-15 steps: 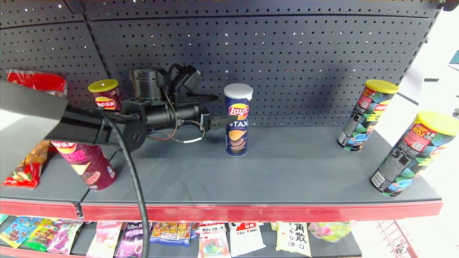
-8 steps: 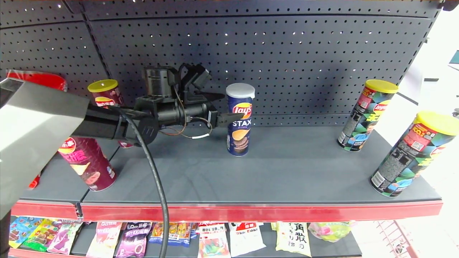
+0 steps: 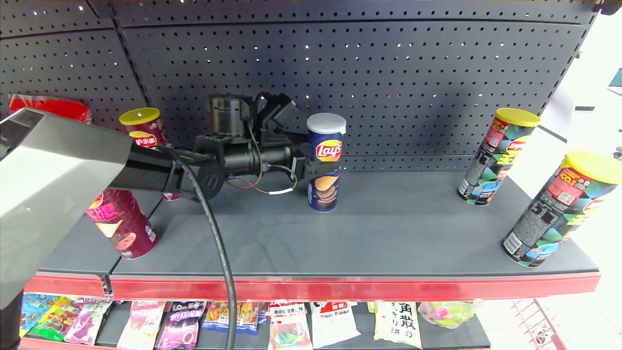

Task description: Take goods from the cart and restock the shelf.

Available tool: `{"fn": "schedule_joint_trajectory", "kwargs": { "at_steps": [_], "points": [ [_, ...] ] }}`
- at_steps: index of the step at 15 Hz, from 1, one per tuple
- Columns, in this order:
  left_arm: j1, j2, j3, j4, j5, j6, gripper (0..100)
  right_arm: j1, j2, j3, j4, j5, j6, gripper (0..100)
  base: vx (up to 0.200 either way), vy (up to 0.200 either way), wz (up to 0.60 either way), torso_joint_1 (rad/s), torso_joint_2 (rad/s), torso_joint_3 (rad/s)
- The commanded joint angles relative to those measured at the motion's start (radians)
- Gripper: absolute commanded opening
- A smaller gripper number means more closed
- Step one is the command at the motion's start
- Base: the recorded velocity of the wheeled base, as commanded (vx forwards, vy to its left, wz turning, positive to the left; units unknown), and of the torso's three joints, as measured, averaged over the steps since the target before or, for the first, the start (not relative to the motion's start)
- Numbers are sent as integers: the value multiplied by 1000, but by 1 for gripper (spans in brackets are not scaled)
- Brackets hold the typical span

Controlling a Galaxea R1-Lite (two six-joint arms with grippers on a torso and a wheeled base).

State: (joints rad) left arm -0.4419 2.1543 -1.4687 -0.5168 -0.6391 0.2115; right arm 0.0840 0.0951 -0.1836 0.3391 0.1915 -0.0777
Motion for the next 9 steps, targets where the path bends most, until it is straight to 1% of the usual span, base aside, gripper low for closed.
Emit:
{"fn": "schedule_joint_trajectory", "kwargs": {
  "at_steps": [1, 3, 5, 9],
  "points": [
    [-4, 4, -15, 0, 9, -1, 100, 0, 2, 1, 0, 0, -1, 0, 0, 0, 0, 0, 0, 0],
    [-17, 30, -58, 0, 33, -12, 100, 0, 2, 0, 0, 0, -1, 0, 0, 0, 0, 0, 0, 0],
    [-29, 47, -82, 0, 41, -21, 100, 0, 2, 1, 0, 0, -1, 0, 0, 0, 0, 0, 0, 0],
    [-38, 73, -143, 47, 53, -23, 100, 0, 2, 0, 0, -1, -1, 0, 0, 0, 0, 0, 0, 0]
  ]
}}
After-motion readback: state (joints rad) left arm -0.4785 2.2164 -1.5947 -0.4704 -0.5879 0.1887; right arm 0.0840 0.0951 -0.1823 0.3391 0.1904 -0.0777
